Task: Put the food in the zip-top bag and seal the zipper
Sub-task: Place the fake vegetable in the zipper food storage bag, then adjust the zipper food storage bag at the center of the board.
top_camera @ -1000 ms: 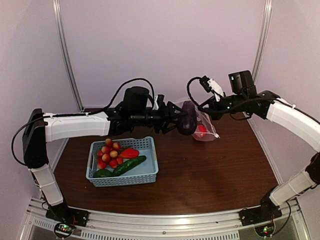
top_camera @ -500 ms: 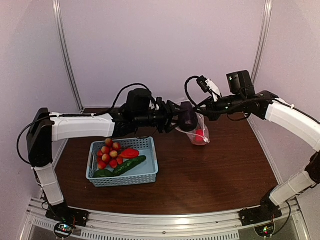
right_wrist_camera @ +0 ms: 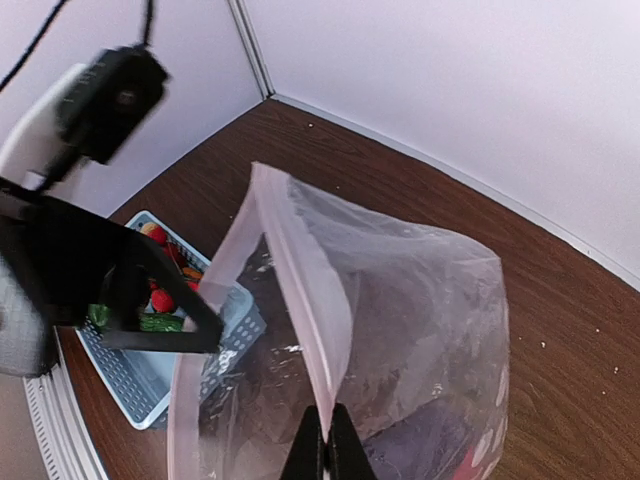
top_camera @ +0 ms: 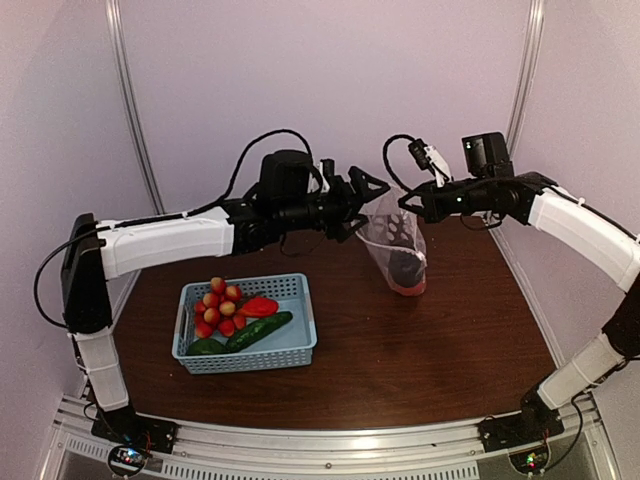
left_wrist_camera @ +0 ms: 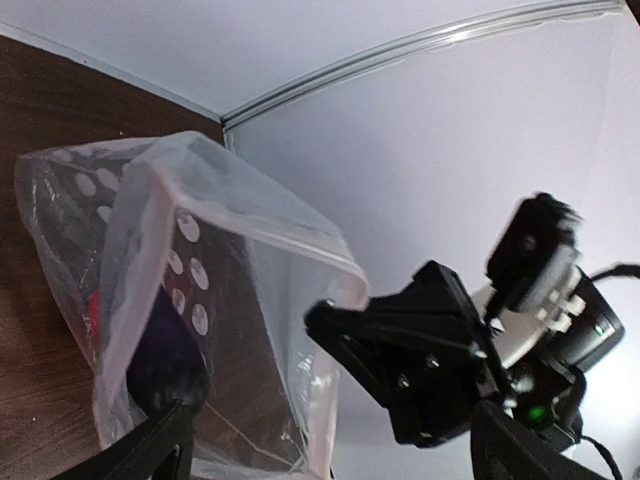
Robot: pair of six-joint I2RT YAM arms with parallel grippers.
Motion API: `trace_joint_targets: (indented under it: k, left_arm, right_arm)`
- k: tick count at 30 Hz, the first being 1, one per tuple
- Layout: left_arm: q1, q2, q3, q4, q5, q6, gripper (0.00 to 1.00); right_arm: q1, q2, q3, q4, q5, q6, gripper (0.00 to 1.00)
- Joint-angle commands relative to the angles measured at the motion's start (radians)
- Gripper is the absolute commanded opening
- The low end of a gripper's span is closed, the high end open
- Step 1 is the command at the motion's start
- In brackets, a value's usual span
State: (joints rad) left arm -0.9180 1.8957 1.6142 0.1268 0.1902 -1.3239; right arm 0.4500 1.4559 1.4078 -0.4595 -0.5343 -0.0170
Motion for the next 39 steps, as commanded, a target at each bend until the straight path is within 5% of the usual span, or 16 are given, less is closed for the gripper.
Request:
trace_joint_targets:
  k: [1,6,10,13,22,27,30,32,34,37,39]
  left_arm:
    - [-0.040,-0.133,0.020,-0.110,-0.089,0.233,0.98]
    - [-0.049,-0.195,-0.048,-0.224,-0.146,0.412,0.96]
    - [-0.050,-0.202,-0.131,-0.348,-0.256,0.414,0.74]
    - [-0.049,-0.173,-0.117,-0.399,-0.273,0.405,0.62]
    - [-0.046,0.001,0.032,-0.402,-0.306,0.414,0.52]
    - [-0.033,0.123,0.194,-0.433,-0.303,0.410,0.03]
    - [-0.051,0.155,0.362,-0.481,-0.239,0.443,0.00]
    - [-0.094,0.128,0.411,-0.505,-0.332,0.509,0.00]
    - [-0.106,0.101,0.344,-0.495,-0.433,0.546,0.00]
    - [-0.063,0.094,0.254,-0.522,-0.239,0.468,0.00]
    - [-0.105,0.074,0.191,-0.543,-0.357,0.490,0.00]
  right_arm:
    - [-0.021,0.011,-0.027,0.040,0.010,0.043,0.00]
    - [-0.027,0.017,-0.037,0.041,0.014,0.032,0.00]
    - [-0.027,0.011,-0.061,0.073,-0.024,0.053,0.00]
    - [-0.025,0.016,-0.072,0.082,-0.040,0.061,0.00]
    - [-0.014,0.051,-0.106,0.094,-0.061,0.065,0.00]
    - [-0.006,0.062,-0.060,0.044,0.004,0.033,0.00]
    - [-0.020,0.075,0.118,-0.088,0.192,-0.081,0.00]
    - [-0.025,0.030,0.157,-0.071,0.357,-0.115,0.00]
    - [-0.022,-0.001,0.140,-0.038,0.442,-0.139,0.00]
    - [-0.011,0.043,0.184,-0.154,0.495,-0.193,0.00]
    - [-0.011,0.018,0.130,-0.120,0.522,-0.198,0.00]
